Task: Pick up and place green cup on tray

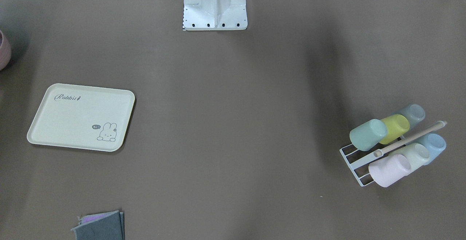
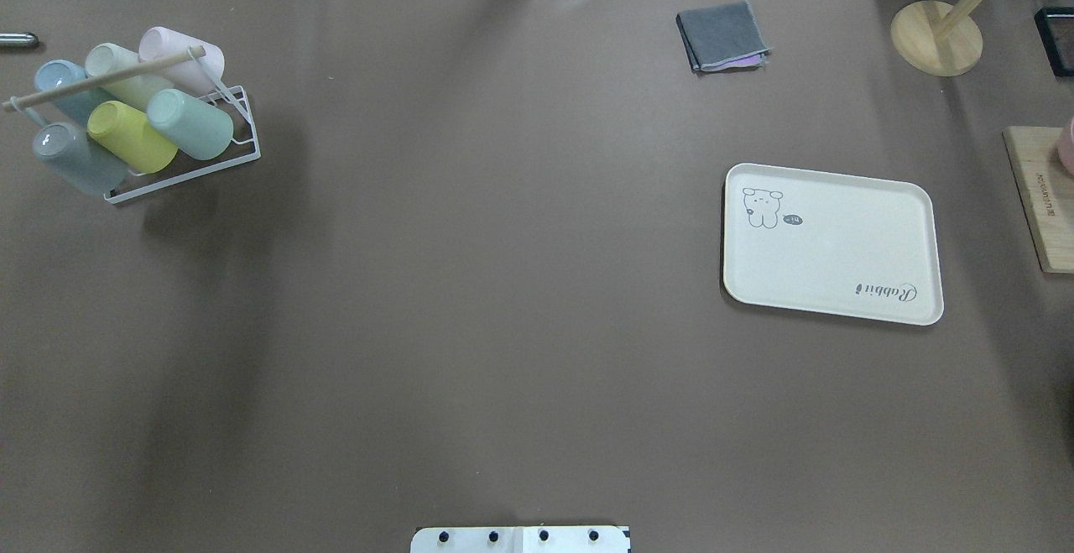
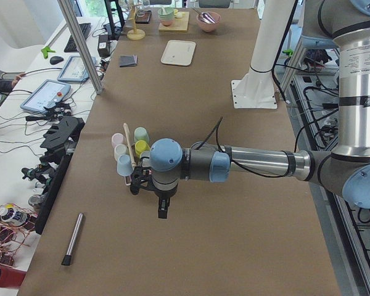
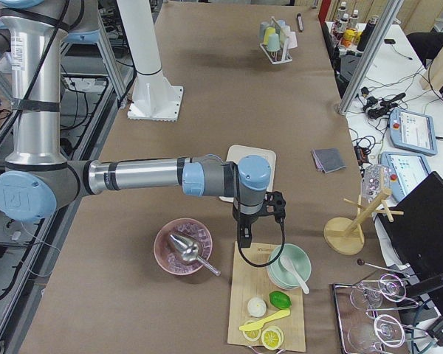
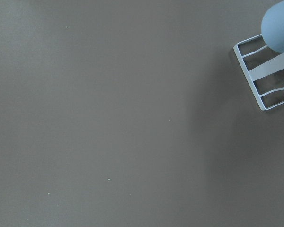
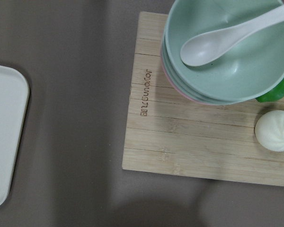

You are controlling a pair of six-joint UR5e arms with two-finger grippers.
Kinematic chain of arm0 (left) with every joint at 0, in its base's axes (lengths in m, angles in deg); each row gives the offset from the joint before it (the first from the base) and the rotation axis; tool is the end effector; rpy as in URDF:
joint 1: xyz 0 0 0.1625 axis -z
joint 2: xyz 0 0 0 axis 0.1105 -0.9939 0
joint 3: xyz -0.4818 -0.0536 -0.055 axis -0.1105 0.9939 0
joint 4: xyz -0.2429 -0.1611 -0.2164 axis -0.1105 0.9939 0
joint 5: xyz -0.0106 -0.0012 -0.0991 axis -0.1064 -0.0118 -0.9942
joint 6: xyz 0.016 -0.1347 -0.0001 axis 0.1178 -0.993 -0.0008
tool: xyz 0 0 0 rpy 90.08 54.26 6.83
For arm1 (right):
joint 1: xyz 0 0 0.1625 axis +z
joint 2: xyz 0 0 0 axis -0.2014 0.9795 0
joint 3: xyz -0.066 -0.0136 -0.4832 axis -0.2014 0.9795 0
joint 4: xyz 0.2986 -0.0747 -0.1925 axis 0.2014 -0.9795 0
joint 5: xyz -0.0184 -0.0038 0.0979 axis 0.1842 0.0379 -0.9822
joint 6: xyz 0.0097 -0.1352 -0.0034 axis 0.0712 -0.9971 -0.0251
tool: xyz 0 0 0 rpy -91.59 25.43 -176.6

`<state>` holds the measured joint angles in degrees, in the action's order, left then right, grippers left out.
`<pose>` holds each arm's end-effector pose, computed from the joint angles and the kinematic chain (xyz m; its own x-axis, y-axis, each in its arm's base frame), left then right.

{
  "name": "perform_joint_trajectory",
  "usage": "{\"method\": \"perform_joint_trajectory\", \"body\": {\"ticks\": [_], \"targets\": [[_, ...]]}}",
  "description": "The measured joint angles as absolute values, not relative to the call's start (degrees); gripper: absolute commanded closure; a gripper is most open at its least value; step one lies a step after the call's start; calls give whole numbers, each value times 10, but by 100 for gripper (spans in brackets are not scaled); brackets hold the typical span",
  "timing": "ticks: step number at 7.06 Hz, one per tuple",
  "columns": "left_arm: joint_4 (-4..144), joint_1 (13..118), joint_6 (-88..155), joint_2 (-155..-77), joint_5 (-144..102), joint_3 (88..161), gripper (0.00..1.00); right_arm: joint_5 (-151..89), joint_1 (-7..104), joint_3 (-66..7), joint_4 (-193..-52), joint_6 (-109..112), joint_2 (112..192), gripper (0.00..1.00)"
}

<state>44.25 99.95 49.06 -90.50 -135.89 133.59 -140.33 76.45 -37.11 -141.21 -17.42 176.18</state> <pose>-0.0599 -0.3897 0.7084 0.6938 0.0294 -0.7195 0.0512 0.9946 0.0901 0.0279 -0.4025 0.7115 0.7323 -0.0789 0.6764 0.0685 0.9968 0.0420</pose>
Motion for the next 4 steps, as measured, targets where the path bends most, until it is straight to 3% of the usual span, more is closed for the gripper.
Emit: {"method": "perform_joint_trajectory", "body": {"ticks": [4], "targets": [[443,999,490,-913,-1361,1336,1,-1407,764,-372,-1412,-174,1762,0]]}}
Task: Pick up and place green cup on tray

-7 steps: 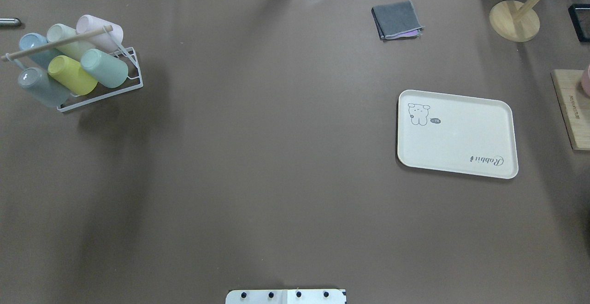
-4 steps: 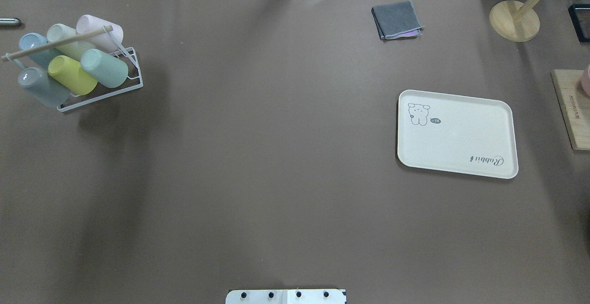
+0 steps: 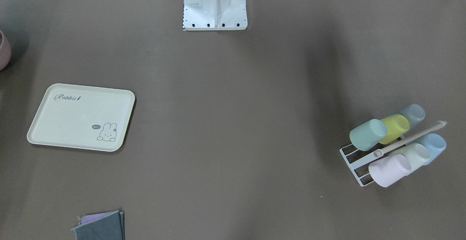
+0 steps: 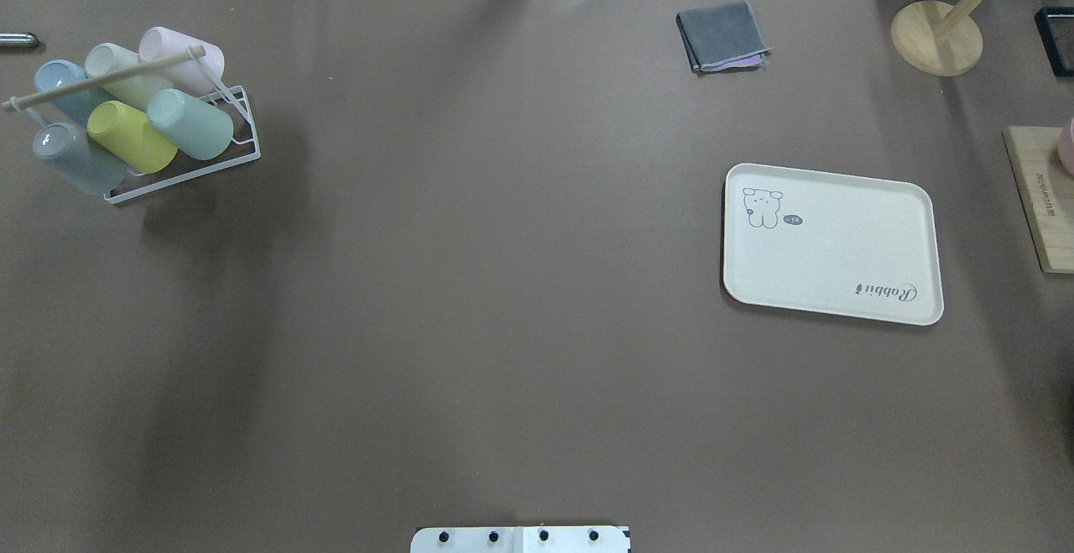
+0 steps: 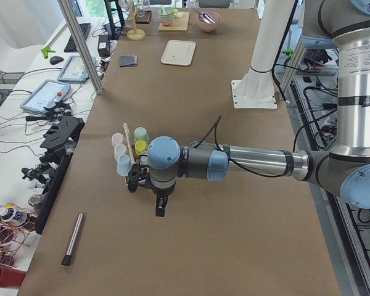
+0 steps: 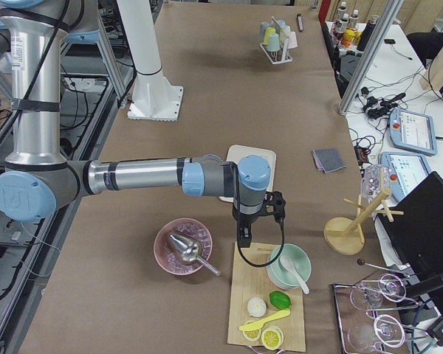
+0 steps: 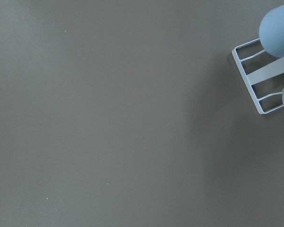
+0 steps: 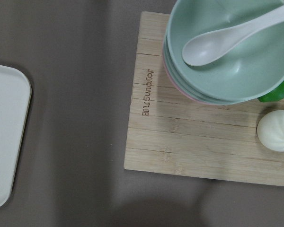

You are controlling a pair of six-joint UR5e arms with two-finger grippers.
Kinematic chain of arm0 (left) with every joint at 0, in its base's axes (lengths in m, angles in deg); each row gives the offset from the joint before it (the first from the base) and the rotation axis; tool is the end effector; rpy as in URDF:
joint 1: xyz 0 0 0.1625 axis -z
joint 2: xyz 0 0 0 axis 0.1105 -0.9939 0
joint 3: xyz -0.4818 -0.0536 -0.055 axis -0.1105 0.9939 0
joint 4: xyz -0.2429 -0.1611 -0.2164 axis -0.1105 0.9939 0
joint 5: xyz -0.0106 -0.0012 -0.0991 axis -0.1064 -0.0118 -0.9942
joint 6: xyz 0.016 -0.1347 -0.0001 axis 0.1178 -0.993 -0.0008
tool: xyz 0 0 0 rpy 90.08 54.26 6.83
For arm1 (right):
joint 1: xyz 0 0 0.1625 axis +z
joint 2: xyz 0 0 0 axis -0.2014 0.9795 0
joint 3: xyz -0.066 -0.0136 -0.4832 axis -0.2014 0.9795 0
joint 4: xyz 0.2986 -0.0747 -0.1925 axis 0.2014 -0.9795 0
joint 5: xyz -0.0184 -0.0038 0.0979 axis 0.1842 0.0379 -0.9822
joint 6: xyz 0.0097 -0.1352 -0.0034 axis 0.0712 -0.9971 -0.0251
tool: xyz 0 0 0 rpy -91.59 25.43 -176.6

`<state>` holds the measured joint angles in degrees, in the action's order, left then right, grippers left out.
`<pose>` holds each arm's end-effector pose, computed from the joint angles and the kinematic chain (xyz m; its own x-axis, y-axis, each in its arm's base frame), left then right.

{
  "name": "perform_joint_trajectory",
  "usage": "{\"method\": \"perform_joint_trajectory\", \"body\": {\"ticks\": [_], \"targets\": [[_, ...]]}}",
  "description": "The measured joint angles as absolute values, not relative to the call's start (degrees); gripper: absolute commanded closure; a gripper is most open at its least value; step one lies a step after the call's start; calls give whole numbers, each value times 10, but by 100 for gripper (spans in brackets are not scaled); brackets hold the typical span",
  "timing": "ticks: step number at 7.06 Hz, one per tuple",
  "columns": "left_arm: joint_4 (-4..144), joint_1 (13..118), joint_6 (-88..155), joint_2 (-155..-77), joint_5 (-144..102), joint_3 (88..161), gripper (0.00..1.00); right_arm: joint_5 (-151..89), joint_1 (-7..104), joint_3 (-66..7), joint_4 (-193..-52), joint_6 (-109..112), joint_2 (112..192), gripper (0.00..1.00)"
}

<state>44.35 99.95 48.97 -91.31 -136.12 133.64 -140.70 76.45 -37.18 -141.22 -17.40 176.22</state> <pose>-0.0600 -0.3975 0.7018 0.6916 0.0403 -0.7211 0.0523 0.9930 0.1057 0.0273 -0.4021 0.7106 0.7279 -0.0786 0.6811 0.0681 0.9968 0.0424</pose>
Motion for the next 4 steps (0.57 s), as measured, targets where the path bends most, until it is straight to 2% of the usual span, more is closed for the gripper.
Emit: {"method": "perform_joint_trajectory", "body": {"ticks": [4], "targets": [[443,978,492,-926,-1355,1347,1,-1409,764,-389,-1428,-173,1762,0]]}}
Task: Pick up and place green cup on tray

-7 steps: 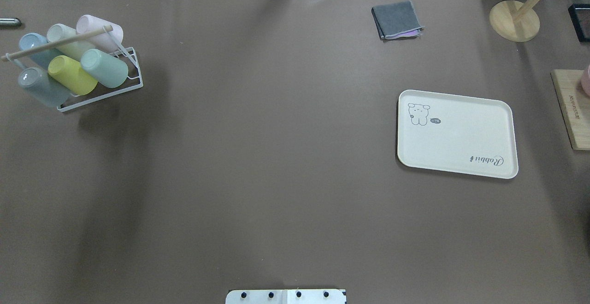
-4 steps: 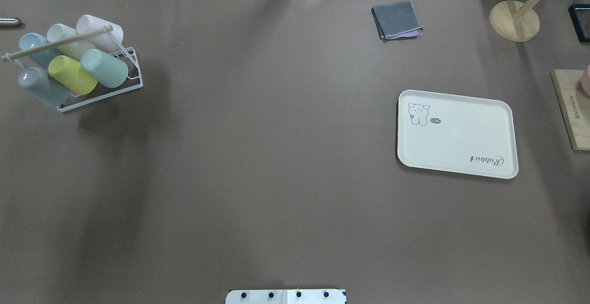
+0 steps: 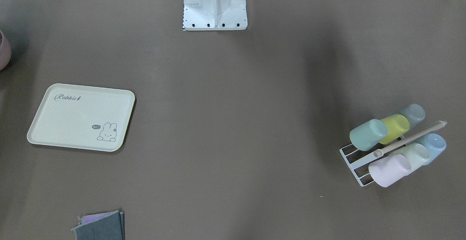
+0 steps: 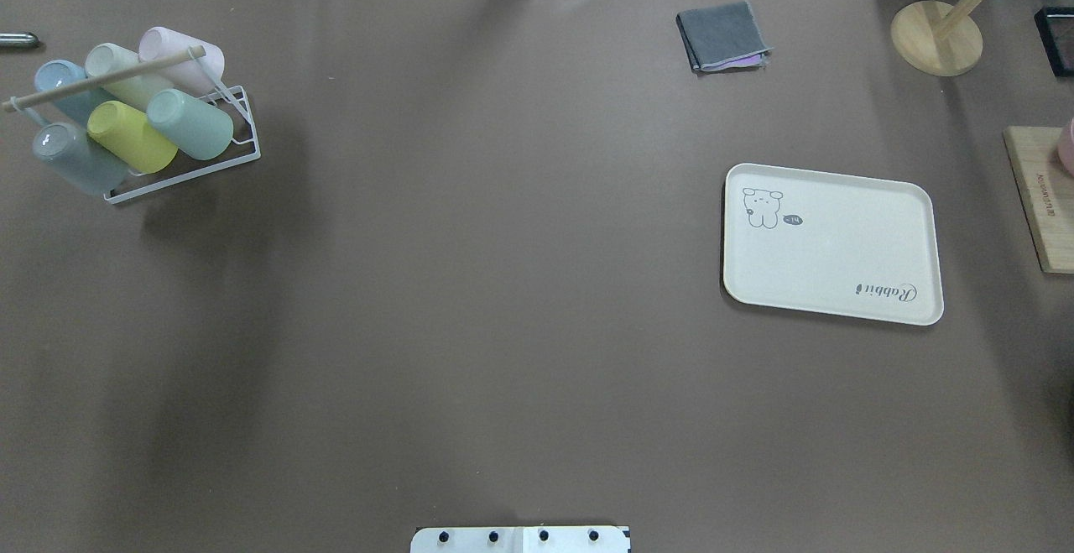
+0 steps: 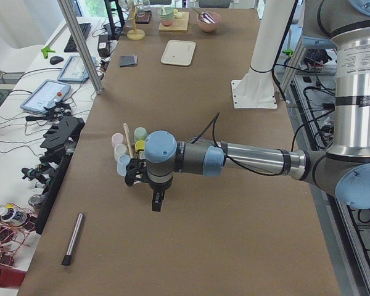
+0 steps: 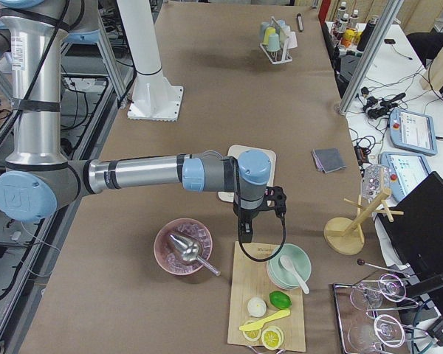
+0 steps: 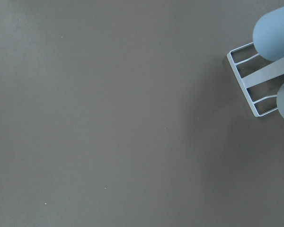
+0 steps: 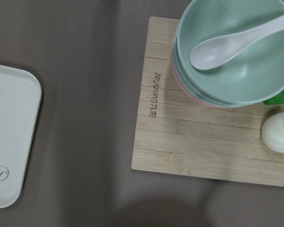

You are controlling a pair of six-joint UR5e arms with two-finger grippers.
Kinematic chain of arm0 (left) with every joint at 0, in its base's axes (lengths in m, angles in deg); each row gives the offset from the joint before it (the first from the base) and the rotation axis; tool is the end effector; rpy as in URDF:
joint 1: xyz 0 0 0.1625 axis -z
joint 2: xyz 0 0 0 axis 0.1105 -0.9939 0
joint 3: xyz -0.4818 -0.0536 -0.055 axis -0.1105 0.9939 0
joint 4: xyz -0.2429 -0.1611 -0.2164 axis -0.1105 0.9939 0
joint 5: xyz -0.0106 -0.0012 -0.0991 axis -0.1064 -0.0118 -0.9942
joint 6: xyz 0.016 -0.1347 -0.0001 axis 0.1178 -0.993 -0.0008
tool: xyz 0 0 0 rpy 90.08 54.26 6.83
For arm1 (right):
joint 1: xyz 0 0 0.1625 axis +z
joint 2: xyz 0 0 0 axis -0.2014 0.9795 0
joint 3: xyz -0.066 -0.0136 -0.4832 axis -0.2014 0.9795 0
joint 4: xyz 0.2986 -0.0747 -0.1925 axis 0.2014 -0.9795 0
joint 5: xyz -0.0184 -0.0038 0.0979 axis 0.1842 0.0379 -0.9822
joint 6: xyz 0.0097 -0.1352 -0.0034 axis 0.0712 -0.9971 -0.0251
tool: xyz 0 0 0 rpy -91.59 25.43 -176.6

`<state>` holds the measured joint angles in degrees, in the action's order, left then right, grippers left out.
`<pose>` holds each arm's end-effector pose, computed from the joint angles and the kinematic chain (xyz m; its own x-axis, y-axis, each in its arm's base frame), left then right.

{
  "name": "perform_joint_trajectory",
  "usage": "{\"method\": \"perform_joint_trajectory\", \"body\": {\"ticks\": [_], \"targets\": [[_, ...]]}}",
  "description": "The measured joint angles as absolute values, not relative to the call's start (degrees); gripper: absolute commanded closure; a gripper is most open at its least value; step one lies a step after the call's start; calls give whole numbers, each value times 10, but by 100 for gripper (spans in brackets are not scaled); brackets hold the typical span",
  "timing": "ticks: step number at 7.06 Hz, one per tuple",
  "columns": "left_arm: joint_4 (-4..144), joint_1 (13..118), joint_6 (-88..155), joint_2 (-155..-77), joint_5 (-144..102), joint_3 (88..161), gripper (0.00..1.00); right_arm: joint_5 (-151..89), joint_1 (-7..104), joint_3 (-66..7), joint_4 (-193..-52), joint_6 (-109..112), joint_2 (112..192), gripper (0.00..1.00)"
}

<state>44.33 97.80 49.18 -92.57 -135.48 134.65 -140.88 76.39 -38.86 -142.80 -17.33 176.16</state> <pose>-0.0464 -0.4120 0.6862 0.6984 0.0969 -0.7091 0.0122 0.9890 0.1471 0.0265 -0.4017 0.6999 0.7257 -0.0800 0.6833 0.0681 0.9967 0.0444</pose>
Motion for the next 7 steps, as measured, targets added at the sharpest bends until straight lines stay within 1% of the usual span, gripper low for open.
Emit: {"method": "perform_joint_trajectory", "body": {"ticks": [4,7], "targets": [[493,953,523,-932,-1336,1367,1,-1392,749,-388,-1443,-173,1758,0],[478,910,521,-954,-1272,1418,1,-1419,713,-389,-1439,-138,1760,0]]}}
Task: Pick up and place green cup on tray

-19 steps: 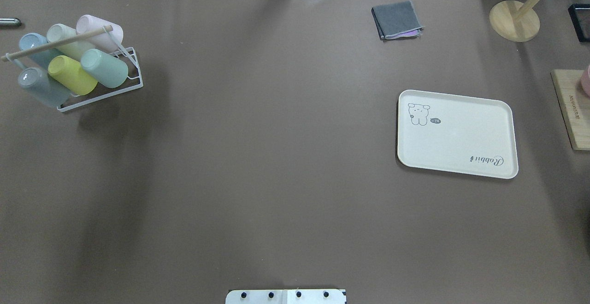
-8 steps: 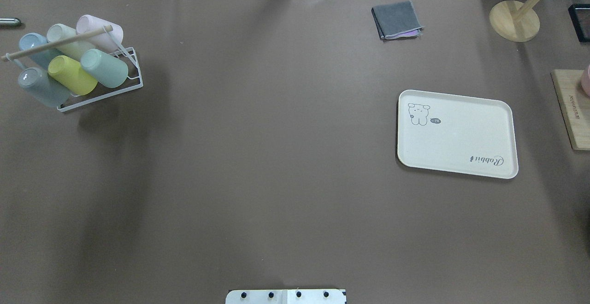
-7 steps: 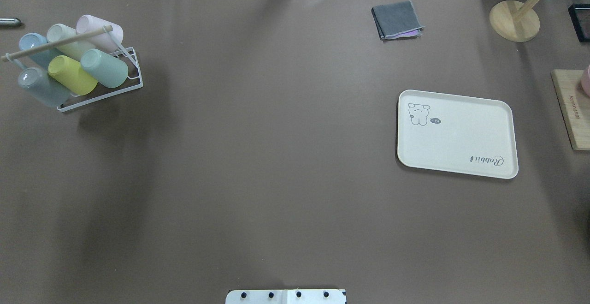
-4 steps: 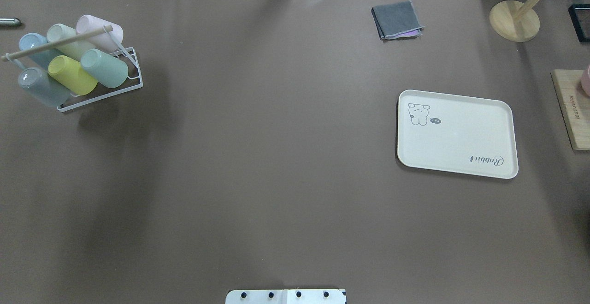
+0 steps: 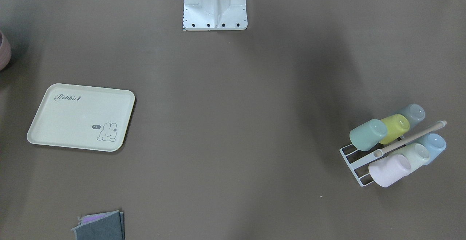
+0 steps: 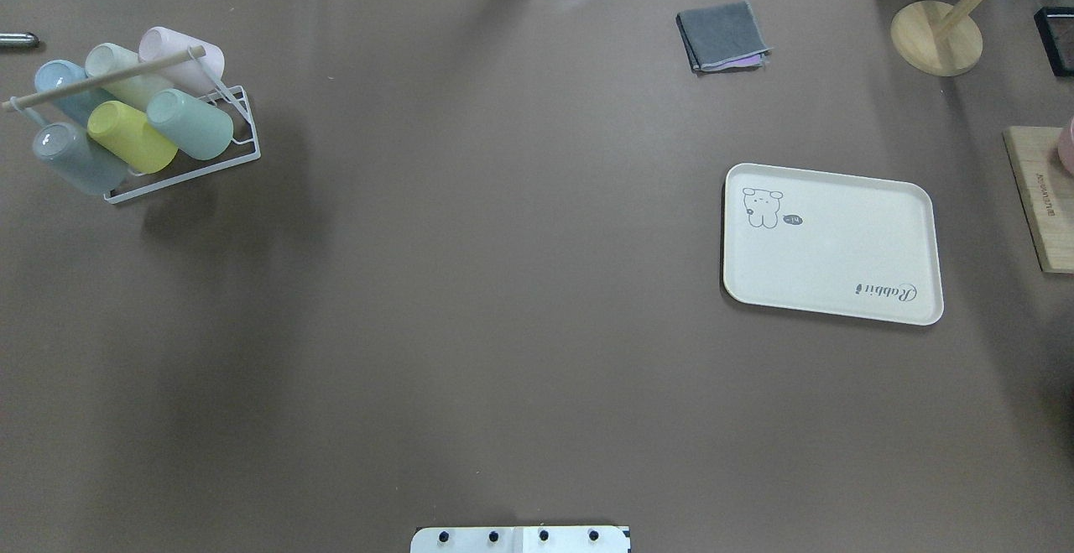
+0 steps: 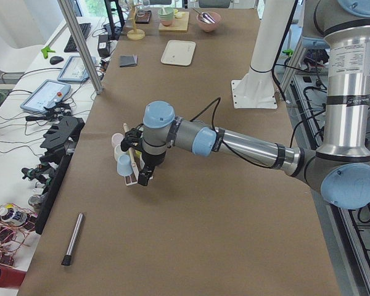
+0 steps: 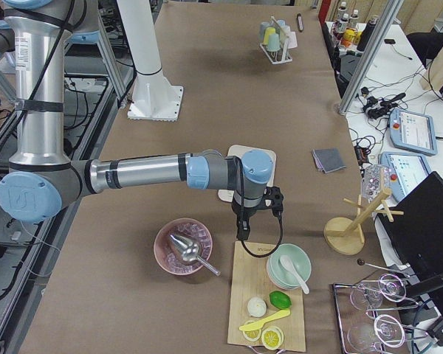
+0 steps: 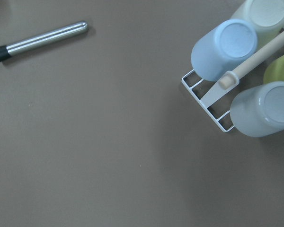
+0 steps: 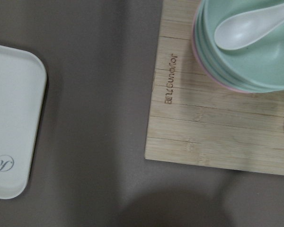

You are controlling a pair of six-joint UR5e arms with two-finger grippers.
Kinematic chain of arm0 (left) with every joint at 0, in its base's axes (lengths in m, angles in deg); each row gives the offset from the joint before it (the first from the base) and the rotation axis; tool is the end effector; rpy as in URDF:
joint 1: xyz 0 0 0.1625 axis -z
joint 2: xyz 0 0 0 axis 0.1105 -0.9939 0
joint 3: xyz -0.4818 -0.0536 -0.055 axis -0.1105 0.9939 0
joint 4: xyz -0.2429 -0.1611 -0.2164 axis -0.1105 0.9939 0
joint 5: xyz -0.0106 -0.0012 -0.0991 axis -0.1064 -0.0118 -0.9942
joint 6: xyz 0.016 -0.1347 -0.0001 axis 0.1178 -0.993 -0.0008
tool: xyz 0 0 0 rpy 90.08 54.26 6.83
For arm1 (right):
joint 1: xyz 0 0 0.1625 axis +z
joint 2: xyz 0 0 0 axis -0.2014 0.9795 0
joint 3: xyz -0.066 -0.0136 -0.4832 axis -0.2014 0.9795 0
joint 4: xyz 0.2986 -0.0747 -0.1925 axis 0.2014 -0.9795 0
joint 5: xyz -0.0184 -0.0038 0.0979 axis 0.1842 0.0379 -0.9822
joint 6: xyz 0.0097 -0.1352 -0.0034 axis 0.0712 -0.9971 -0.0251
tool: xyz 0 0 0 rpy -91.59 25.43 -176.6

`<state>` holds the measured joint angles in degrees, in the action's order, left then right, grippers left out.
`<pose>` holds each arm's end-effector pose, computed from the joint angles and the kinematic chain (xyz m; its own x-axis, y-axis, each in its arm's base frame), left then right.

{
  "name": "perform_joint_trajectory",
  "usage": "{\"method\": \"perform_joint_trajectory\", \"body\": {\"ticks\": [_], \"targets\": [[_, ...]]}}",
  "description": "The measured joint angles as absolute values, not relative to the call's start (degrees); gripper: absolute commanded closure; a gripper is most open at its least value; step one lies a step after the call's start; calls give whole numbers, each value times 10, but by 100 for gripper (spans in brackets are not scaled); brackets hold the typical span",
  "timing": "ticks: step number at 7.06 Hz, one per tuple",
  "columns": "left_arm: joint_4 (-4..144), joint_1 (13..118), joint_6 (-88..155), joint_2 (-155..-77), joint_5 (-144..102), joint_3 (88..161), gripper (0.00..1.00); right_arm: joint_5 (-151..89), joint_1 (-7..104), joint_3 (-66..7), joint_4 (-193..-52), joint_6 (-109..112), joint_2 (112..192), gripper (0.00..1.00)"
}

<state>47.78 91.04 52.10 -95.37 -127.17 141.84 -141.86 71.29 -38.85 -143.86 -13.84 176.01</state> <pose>-0.0092 -0.4474 0.6139 0.7608 0.3561 -0.5426 -0.1395 0.9062 0.3993 -0.0109 -0.4018 0.6992 0.7136 -0.0715 0.6969 0.1127 0.9935 -0.0135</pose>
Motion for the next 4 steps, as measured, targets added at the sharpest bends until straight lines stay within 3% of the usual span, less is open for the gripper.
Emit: {"method": "perform_joint_trajectory", "body": {"ticks": [4], "targets": [[349,822,525,-1029,-1167,1492,1,-1428,598,-387,-1338,66,1748,0]]}}
